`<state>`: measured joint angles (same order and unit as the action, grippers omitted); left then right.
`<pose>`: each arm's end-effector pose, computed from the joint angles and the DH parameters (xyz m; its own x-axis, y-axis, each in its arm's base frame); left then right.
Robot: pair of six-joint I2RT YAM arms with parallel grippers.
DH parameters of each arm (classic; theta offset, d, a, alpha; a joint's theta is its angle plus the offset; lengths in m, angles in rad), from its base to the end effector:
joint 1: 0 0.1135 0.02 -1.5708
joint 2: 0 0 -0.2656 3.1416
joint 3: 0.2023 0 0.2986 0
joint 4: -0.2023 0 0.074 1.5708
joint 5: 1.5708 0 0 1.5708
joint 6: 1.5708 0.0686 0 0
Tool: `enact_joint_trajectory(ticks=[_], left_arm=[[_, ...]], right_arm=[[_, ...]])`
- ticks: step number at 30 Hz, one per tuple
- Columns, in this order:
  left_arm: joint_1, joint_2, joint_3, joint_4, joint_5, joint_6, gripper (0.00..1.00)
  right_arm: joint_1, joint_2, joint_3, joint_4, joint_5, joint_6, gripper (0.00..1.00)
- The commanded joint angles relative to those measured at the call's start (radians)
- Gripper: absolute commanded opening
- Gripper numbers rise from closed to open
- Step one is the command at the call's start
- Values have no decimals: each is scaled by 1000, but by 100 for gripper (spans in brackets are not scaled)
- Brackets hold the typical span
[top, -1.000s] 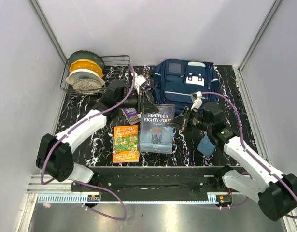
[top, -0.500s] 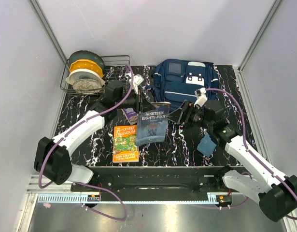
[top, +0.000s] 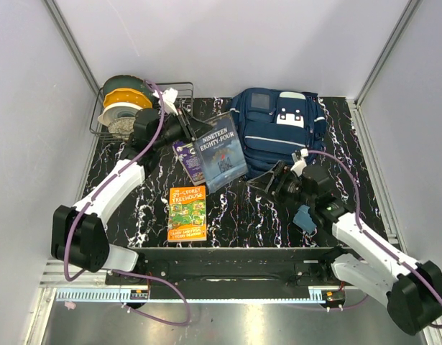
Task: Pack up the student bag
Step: Pick up the book from the center of the board.
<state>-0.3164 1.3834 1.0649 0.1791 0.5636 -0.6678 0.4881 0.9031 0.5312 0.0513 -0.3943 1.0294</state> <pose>0.3667 -0.1586 0.3215 -0.5779 -0.3616 -0.7316 0.5195 0.5283 -0.6715 0.2351 0.1547 0.2284 -0.7904 0.4762 -0.3853 -0.1505 0.4588 0.8757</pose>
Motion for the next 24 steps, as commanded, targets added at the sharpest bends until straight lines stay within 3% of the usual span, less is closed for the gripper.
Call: enact_joint_trajectory(ticks=[1, 11, 18, 24], left_arm=[[-6, 14, 56, 377, 1, -254, 0], [-23, 9, -32, 526, -71, -410, 0], [-56, 11, -51, 623, -67, -454, 0], [-70, 8, -71, 643, -64, -474, 0]], right_arm=[[12, 54, -8, 186, -48, 121, 79], [30, 121, -25, 401, 44, 116, 84], [37, 281, -99, 750, 55, 222, 84], [35, 326, -99, 844, 104, 187, 84]])
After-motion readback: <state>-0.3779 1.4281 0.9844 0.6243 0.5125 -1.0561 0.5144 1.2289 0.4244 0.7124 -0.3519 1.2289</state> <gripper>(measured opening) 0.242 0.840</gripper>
